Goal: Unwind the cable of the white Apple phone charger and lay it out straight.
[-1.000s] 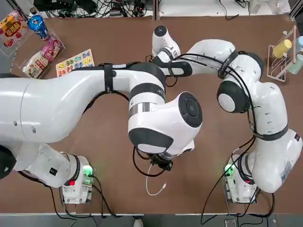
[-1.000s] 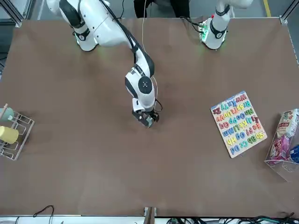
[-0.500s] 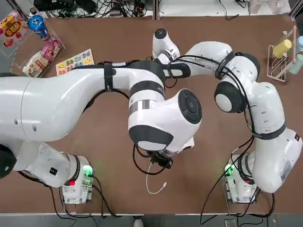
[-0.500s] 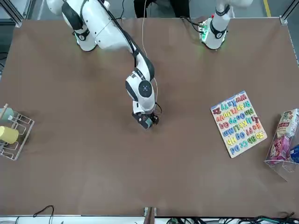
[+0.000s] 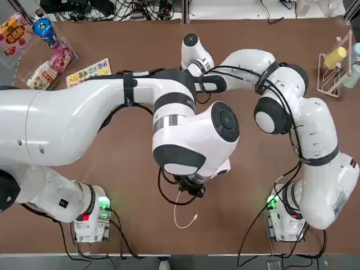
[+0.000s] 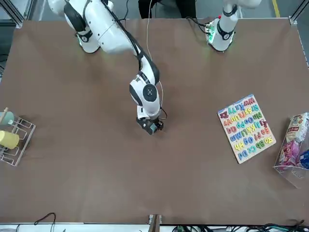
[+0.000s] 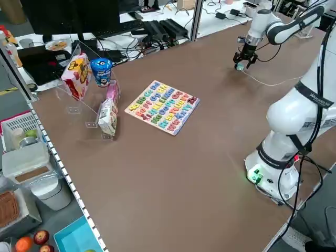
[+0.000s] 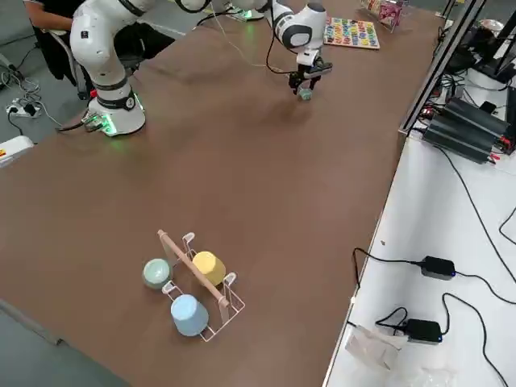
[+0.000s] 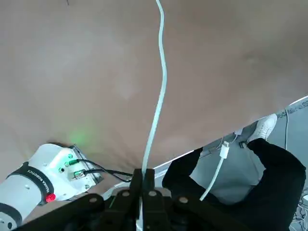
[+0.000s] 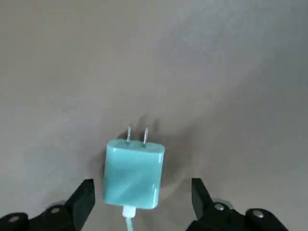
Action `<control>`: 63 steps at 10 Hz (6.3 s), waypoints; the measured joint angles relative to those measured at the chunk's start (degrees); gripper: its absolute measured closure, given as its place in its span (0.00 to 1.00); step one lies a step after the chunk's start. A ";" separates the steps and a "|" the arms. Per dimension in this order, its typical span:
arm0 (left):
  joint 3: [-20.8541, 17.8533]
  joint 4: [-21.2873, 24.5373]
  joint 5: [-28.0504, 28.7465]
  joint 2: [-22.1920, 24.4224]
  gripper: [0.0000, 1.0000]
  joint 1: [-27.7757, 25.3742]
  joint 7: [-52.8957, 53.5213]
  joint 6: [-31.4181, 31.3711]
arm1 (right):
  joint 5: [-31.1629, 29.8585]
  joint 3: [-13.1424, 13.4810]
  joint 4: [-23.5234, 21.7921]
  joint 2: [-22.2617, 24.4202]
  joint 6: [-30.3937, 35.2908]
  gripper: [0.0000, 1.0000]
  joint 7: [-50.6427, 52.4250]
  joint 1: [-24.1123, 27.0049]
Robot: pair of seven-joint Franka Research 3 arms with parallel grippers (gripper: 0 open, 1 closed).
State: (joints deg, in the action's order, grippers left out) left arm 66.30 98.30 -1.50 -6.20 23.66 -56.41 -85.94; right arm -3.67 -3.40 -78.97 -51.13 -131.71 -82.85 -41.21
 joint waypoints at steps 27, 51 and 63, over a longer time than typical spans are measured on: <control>-0.82 -0.45 2.91 -4.04 0.96 -6.90 1.69 0.26 | -5.69 5.27 8.44 -5.34 -14.91 0.52 39.06 8.47; -1.87 -3.48 6.04 -4.64 0.00 -23.10 -5.90 -1.66 | -5.76 -11.06 13.93 6.30 12.30 0.00 94.05 39.70; -22.31 -5.25 10.68 -4.63 0.00 -38.02 3.82 -9.63 | -0.87 -5.61 -14.78 44.20 30.33 0.00 88.99 52.59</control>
State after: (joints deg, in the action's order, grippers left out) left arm 43.99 93.05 9.17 -10.82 -14.35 -52.59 -95.56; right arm -4.54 -9.01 -93.74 -6.93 -101.37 6.14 11.38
